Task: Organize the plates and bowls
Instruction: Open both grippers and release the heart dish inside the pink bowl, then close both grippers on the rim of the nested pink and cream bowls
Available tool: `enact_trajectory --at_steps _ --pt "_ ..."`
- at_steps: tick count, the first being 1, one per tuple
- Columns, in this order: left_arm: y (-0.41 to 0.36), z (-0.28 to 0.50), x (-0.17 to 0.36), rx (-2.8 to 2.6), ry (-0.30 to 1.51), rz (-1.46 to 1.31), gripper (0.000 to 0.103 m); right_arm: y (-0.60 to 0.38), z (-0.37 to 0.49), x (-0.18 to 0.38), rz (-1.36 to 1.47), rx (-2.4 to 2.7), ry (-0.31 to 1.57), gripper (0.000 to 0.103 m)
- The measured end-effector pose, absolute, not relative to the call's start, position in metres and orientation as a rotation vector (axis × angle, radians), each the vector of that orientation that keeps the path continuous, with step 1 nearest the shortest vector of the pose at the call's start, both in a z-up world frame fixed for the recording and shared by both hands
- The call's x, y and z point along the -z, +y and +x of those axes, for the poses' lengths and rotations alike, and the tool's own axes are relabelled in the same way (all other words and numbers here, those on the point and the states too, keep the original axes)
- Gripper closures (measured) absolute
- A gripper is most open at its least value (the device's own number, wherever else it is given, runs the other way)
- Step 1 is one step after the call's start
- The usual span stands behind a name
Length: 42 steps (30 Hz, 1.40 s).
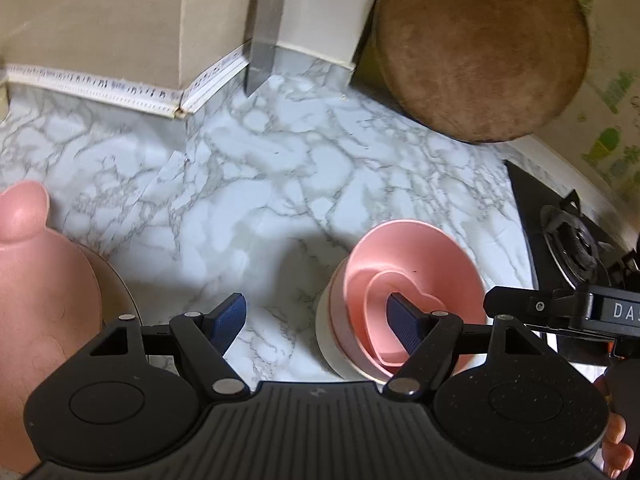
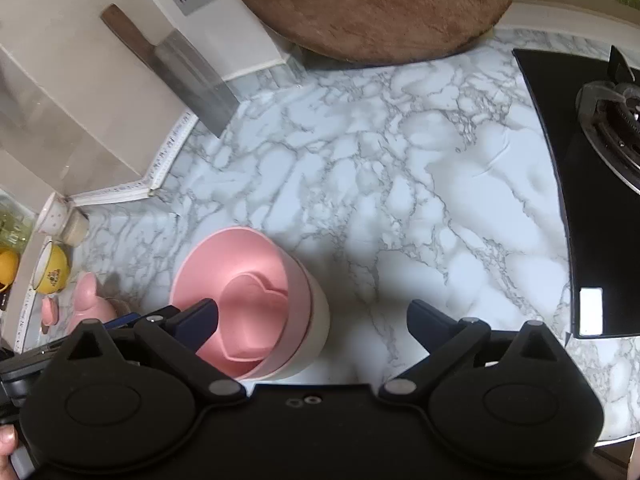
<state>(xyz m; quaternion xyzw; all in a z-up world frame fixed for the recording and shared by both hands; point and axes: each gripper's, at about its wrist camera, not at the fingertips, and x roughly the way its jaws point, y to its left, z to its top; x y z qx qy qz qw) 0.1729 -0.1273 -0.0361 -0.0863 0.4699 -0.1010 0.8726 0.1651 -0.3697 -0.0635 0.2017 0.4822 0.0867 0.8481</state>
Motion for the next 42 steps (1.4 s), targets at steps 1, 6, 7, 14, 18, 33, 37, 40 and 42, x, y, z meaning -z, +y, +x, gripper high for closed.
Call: enact_trajectory --at_steps 1,6,7,14,18,33,37,40,42 --pt "-0.127 0.174 0.038 0.201 0.985 -0.192 0.026 -0.369 0.167 0.066 0.428 -0.177 1.018 0.004" --pt "-0.132 0.179 0.049 0.168 1.009 -0.208 0.026 -0.368 0.180 0.071 0.424 -0.161 1.028 0.012" --pt "-0.132 0.180 0.050 0.170 1.013 -0.212 0.026 -0.367 0.183 0.072 0.420 -0.171 1.034 0.013" --pt "-0.139 0.184 0.062 0.191 1.047 -0.230 0.026 -0.356 0.193 0.078 0.400 -0.232 1.069 0.023" --pt "-0.143 0.186 0.066 0.208 1.059 -0.222 0.027 -0.349 0.195 0.082 0.386 -0.253 1.089 0.026" --pt "-0.149 0.189 0.076 0.254 1.106 -0.234 0.066 -0.338 0.202 0.097 0.390 -0.266 1.137 0.054" --pt "-0.151 0.188 0.075 0.254 1.099 -0.205 0.067 -0.336 0.199 0.096 0.378 -0.257 1.128 0.060" --pt "-0.150 0.188 0.074 0.242 1.098 -0.201 0.070 -0.334 0.197 0.095 0.350 -0.233 1.127 0.069" --pt "-0.149 0.188 0.072 0.234 1.091 -0.193 0.070 -0.332 0.195 0.095 0.338 -0.234 1.127 0.073"
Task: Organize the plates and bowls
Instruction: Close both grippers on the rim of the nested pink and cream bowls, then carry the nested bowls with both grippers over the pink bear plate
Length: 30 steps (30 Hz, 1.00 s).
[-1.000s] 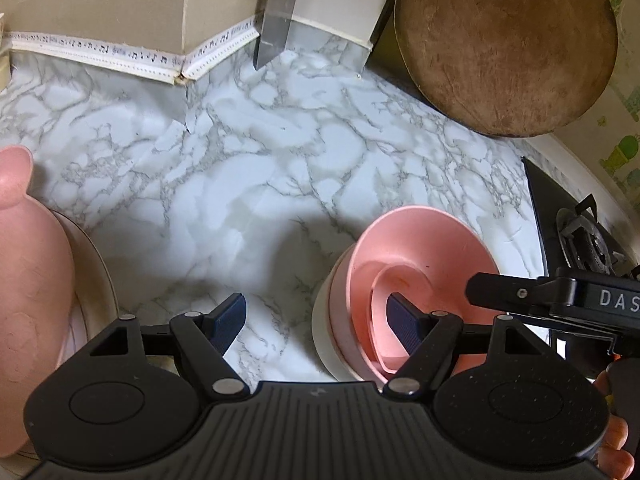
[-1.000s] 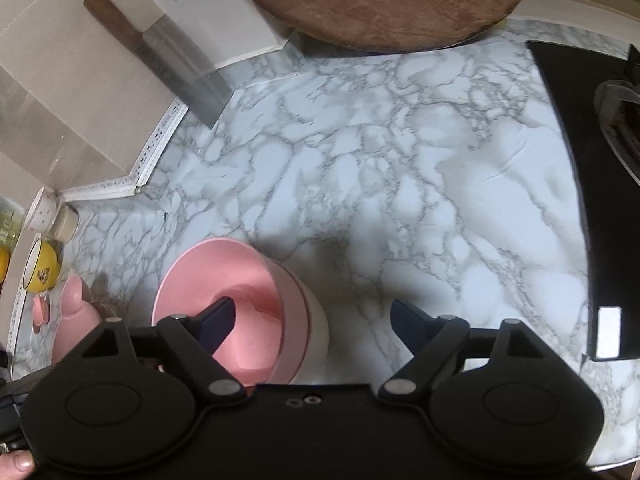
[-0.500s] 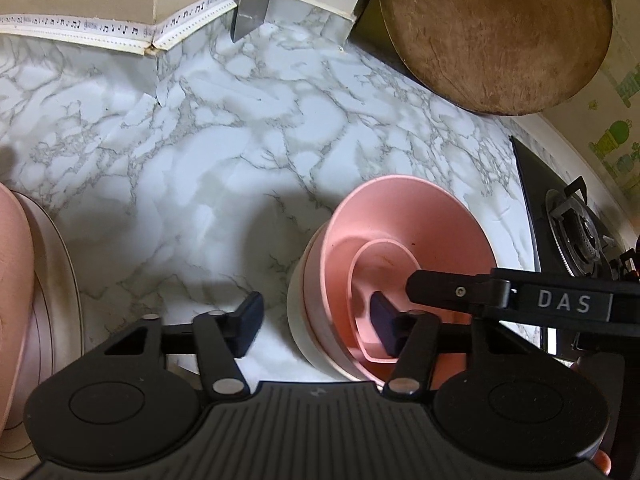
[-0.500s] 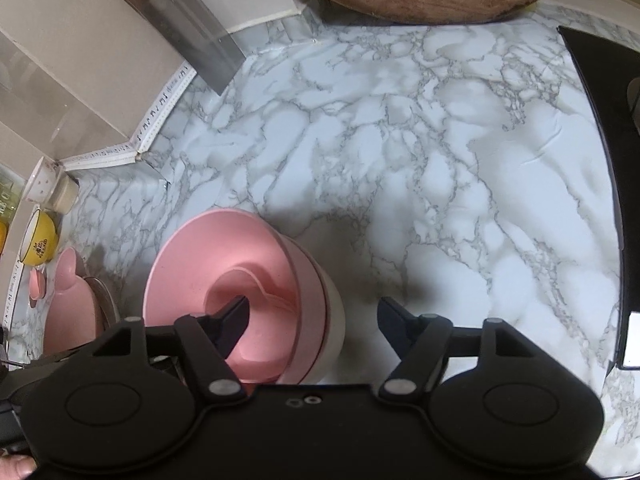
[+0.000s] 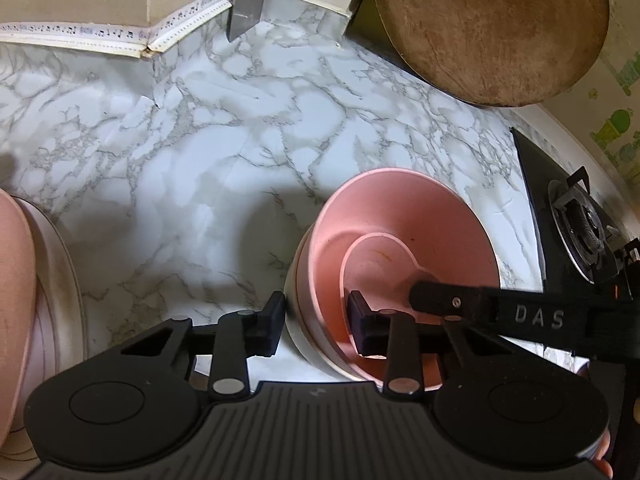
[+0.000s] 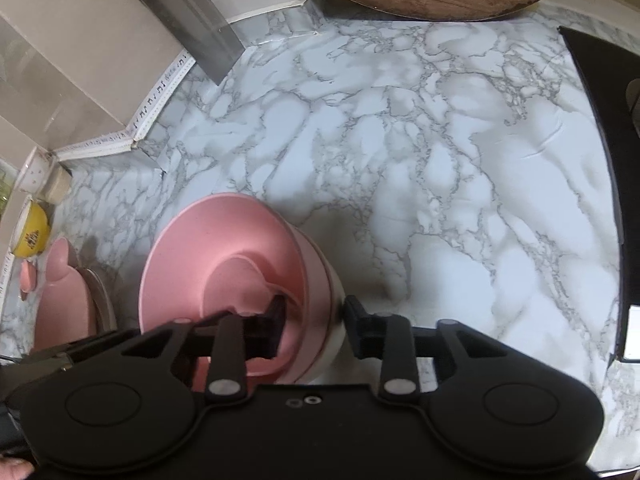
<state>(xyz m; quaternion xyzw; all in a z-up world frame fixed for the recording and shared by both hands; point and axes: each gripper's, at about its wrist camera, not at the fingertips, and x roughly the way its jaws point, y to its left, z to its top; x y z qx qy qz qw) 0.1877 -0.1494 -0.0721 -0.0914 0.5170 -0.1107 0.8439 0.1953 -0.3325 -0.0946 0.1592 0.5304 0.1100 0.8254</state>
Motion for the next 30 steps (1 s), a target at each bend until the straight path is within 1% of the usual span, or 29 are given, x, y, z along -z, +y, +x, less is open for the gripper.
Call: enact_trajectory --at_steps 4,13,30 --pt "-0.147 0.185 0.065 0.235 1.071 -0.180 0.070 -0.327 0.191 0.088 0.314 -0.233 1.109 0.076" --pt "-0.129 0.174 0.035 0.210 1.014 -0.189 0.070 -0.307 0.187 0.057 0.259 -0.270 1.059 0.076" --pt "-0.050 0.143 -0.019 0.064 0.923 -0.174 0.070 -0.220 0.181 0.006 0.146 -0.439 1.006 0.076"
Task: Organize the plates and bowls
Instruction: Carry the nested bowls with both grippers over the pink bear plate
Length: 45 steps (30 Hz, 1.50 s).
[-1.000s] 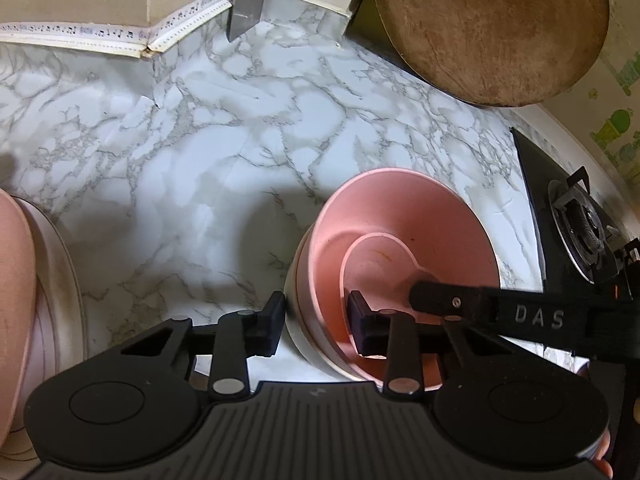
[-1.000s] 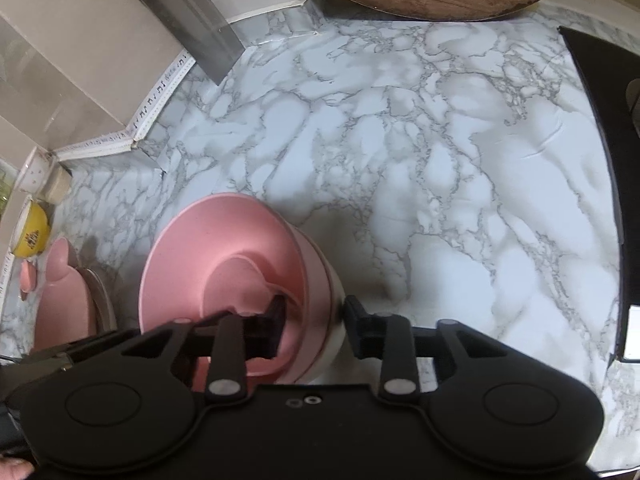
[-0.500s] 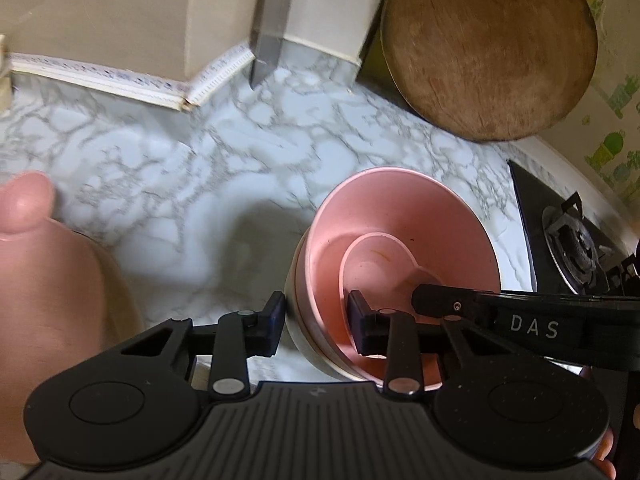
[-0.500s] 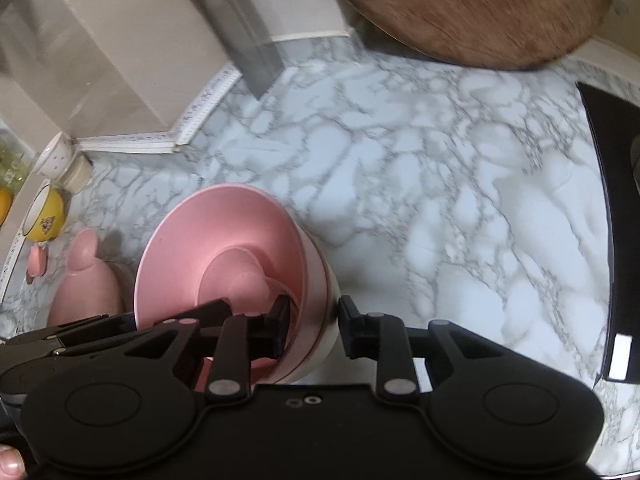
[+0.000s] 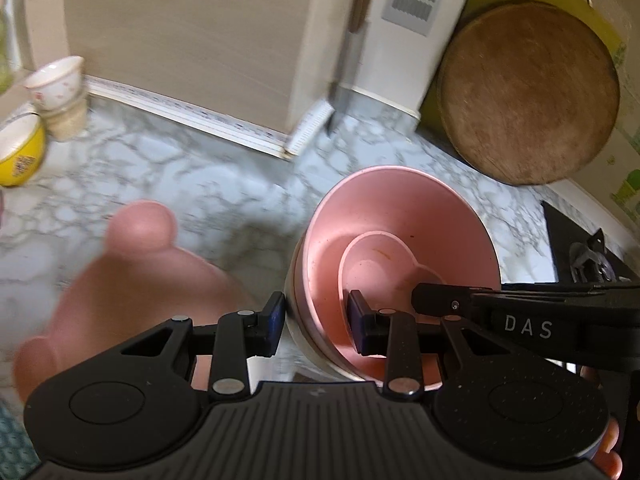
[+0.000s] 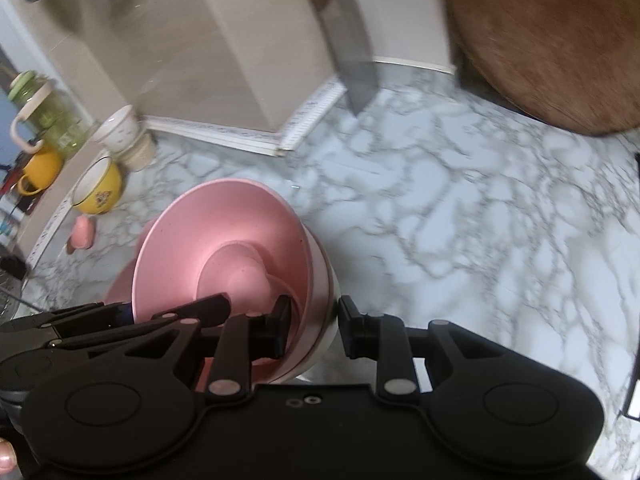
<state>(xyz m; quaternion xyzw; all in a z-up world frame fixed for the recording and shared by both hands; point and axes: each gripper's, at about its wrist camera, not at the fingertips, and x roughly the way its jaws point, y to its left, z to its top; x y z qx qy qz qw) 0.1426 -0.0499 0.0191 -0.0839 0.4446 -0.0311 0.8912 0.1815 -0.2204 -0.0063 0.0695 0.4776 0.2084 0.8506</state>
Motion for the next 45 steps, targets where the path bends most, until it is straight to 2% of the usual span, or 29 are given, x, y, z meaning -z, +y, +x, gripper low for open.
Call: enact_trajectory --at_steps 13,26,45 --pt "0.019 0.132 -0.031 -0.046 0.929 -0.174 0.070 -0.141 0.182 -0.003 0.089 -0.541 1.014 0.076" --pt "0.071 0.119 -0.016 -0.130 0.992 -0.216 0.070 -0.079 0.173 0.014 0.020 -0.609 1.084 0.076" --pt "0.091 0.130 0.023 -0.138 1.063 -0.265 0.071 -0.053 0.181 0.044 -0.020 -0.585 1.168 0.076"
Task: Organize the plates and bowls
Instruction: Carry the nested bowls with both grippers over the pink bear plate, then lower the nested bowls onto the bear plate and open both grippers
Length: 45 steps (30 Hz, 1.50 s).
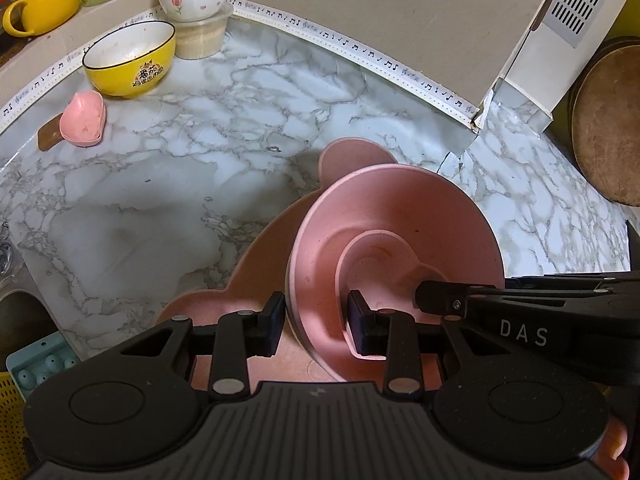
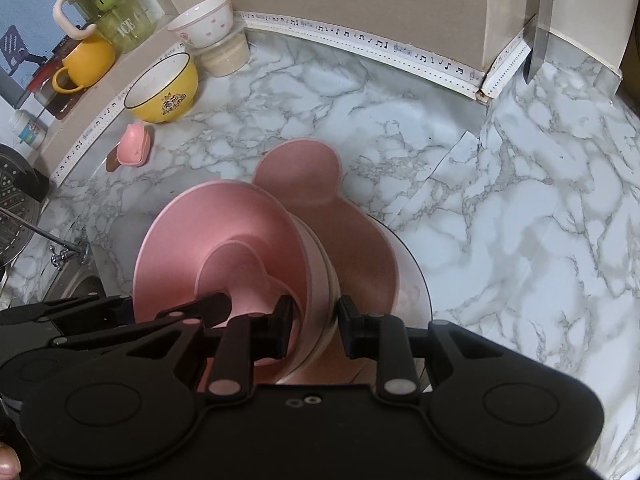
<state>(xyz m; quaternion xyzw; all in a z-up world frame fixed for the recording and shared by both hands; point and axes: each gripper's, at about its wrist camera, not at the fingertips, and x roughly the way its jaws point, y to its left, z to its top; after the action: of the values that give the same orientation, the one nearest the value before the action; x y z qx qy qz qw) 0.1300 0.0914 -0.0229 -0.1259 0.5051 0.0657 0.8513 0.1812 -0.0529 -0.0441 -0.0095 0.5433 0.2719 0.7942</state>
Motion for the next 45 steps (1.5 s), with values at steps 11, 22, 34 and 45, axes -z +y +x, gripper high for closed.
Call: enact_trajectory --at_steps 11,22,34,45 --pt "0.094 0.133 0.029 -0.134 1.056 -0.250 0.071 -0.049 0.184 0.050 -0.023 -0.576 1.182 0.076" --pt "0.093 0.128 0.026 -0.127 1.022 -0.241 0.071 -0.056 0.185 0.051 0.025 -0.576 1.191 0.076" --pt "0.089 0.105 0.006 -0.123 0.918 -0.187 0.047 -0.074 0.169 0.027 0.034 -0.649 1.070 0.072" --pt "0.083 0.079 -0.014 -0.120 0.834 -0.165 0.039 -0.102 0.145 0.004 0.047 -0.701 0.936 0.059"
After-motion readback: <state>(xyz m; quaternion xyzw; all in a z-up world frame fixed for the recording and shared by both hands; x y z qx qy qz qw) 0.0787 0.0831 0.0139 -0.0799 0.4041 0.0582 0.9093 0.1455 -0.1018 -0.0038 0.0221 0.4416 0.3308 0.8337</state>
